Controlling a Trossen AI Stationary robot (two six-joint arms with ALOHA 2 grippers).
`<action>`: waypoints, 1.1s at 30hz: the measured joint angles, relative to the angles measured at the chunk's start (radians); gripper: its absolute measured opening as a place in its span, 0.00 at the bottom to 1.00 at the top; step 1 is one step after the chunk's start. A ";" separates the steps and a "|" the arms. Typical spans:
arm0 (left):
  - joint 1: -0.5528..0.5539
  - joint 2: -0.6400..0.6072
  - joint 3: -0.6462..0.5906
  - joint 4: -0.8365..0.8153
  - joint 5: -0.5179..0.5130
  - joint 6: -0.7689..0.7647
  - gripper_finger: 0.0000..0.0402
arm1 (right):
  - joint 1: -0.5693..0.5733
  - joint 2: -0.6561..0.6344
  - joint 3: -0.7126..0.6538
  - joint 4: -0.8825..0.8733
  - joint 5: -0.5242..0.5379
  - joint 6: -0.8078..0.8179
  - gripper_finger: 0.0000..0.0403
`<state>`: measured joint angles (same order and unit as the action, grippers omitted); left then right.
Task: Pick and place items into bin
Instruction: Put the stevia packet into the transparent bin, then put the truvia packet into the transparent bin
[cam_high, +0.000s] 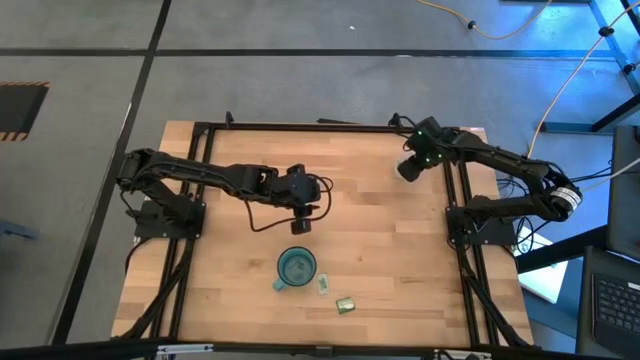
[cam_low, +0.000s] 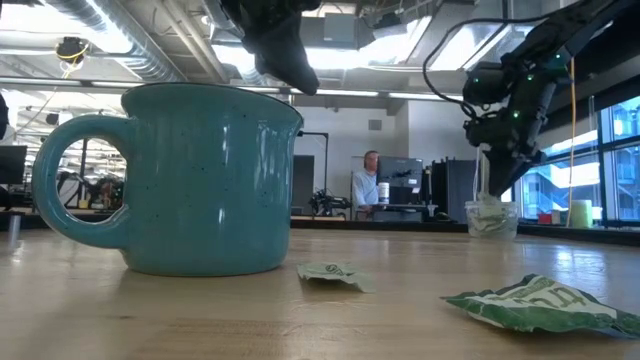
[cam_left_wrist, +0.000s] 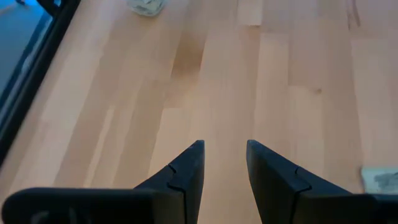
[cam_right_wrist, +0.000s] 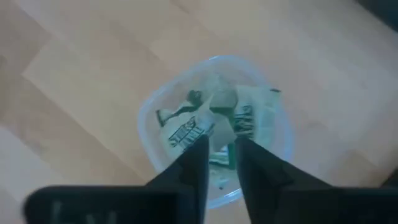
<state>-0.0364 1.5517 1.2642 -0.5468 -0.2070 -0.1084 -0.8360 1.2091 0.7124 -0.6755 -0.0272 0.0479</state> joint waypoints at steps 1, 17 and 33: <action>0.000 0.000 0.000 0.000 0.000 0.018 0.28 | 0.000 0.000 0.000 0.004 0.014 0.001 0.20; -0.086 0.000 0.001 0.074 0.057 0.130 0.28 | 0.214 -0.256 0.116 0.024 0.024 0.028 0.35; -0.073 0.000 0.001 -0.062 0.068 0.119 0.28 | 1.117 -0.112 0.045 0.367 0.087 0.088 0.35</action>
<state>-0.1097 1.5517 1.2655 -0.6085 -0.1391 0.0109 0.2815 1.0971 0.7571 -0.3080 0.0597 0.1354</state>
